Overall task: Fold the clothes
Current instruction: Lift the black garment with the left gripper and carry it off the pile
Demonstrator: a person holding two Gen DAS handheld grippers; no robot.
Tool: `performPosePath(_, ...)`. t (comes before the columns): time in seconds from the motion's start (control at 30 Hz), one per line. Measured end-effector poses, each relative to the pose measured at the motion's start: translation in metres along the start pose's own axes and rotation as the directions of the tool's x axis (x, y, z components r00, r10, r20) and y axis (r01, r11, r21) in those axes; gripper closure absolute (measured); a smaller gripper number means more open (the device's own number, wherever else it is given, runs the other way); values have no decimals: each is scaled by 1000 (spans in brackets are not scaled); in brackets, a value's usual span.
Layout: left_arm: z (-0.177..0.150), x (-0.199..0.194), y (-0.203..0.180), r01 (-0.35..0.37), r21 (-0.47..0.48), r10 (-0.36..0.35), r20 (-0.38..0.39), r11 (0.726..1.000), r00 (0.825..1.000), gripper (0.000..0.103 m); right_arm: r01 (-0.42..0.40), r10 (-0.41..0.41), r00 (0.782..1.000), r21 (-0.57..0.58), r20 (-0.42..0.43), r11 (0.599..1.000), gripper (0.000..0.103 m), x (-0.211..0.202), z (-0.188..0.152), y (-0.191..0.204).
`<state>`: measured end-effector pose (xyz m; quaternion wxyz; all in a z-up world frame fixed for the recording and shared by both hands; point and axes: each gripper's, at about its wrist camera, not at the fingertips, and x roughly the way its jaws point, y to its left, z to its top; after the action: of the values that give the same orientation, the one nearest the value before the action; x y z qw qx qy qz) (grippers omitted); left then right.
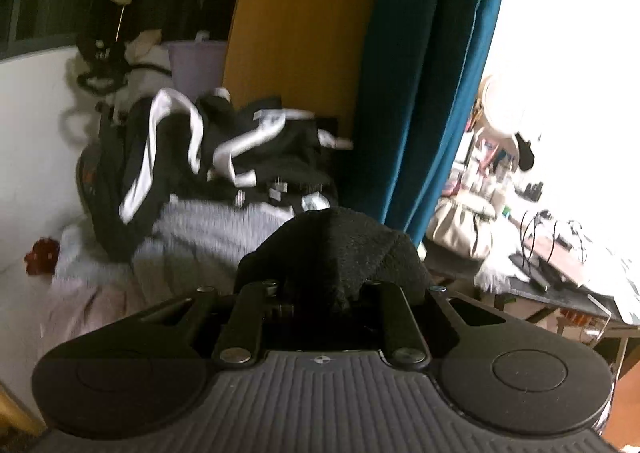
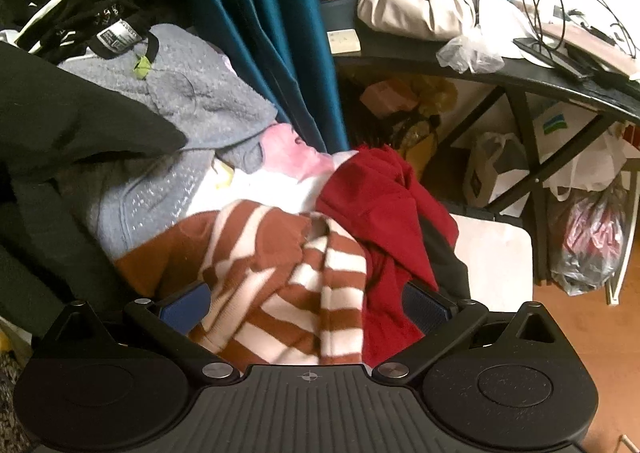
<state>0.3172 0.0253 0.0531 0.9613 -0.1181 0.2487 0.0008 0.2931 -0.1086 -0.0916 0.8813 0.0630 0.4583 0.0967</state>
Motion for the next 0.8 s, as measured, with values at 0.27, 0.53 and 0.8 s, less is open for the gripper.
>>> performPosePath(0.27, 78, 3, 19, 11, 8, -12, 158, 1000, 987, 86, 3, -4, 1000, 46, 25, 999, 1, -2, 20, 20)
performPosePath(0.53, 162, 23, 39, -39, 80, 14, 296, 996, 955, 86, 96, -98, 995, 167, 3, 981, 1, 13, 32, 31)
performPosePath(0.8, 201, 83, 61, -80, 83, 45, 360, 993, 932, 86, 165, -155, 986, 292, -57, 942, 1, 33, 34, 33)
